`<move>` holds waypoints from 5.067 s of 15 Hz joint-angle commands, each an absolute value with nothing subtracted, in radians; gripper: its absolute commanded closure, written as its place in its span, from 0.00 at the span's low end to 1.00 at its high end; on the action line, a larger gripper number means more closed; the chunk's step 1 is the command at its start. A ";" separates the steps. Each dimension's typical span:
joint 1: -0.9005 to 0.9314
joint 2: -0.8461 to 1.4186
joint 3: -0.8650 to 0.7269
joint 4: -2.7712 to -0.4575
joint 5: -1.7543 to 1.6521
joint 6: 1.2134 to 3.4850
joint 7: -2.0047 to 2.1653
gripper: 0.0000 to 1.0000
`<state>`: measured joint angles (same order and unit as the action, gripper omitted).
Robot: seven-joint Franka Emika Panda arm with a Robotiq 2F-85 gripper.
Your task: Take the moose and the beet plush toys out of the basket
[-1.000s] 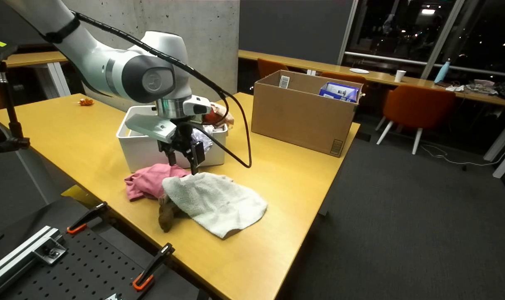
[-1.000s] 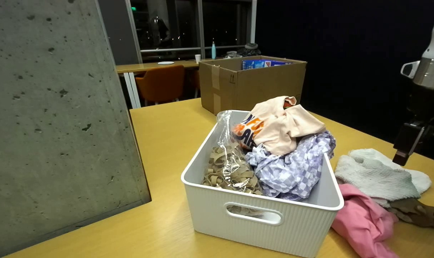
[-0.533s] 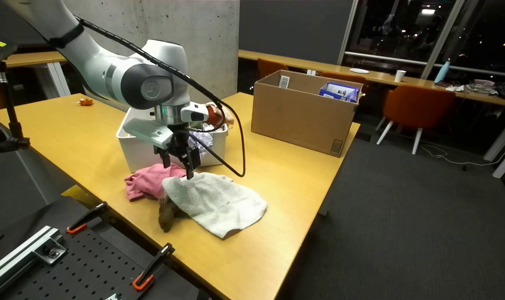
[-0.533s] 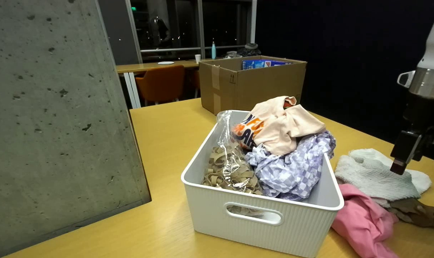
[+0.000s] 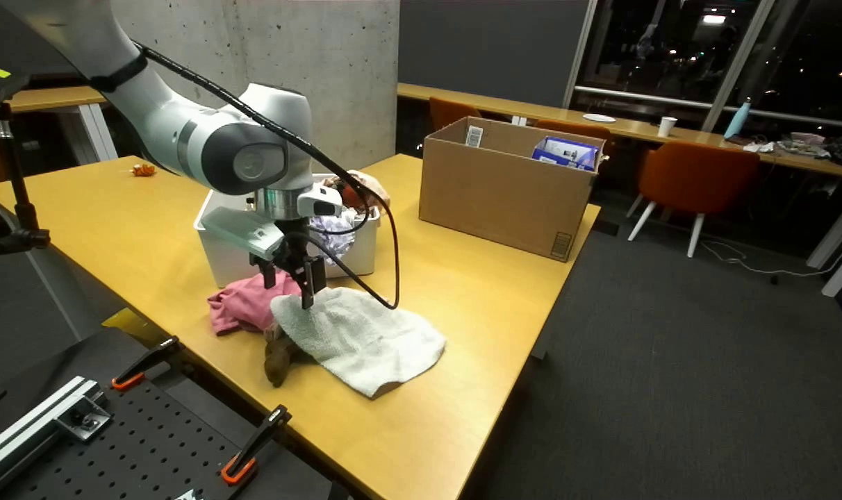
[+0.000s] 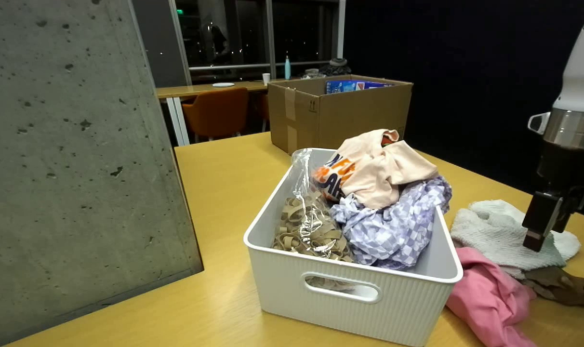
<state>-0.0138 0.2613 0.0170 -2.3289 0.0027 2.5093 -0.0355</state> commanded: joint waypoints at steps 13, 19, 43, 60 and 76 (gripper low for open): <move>-0.033 0.275 0.003 -2.326 0.014 2.497 -0.056 0.95; -0.030 0.214 -0.014 -2.361 -0.013 2.474 -0.037 0.99; -0.093 -0.122 -0.079 -2.026 -0.235 2.071 -0.026 0.99; 0.136 0.226 0.179 -1.690 0.110 2.092 -0.333 0.99; -0.003 0.366 0.081 -1.491 0.080 1.976 -0.393 0.01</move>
<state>0.0453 0.3415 0.1075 -1.5506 0.0677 2.0162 -0.3889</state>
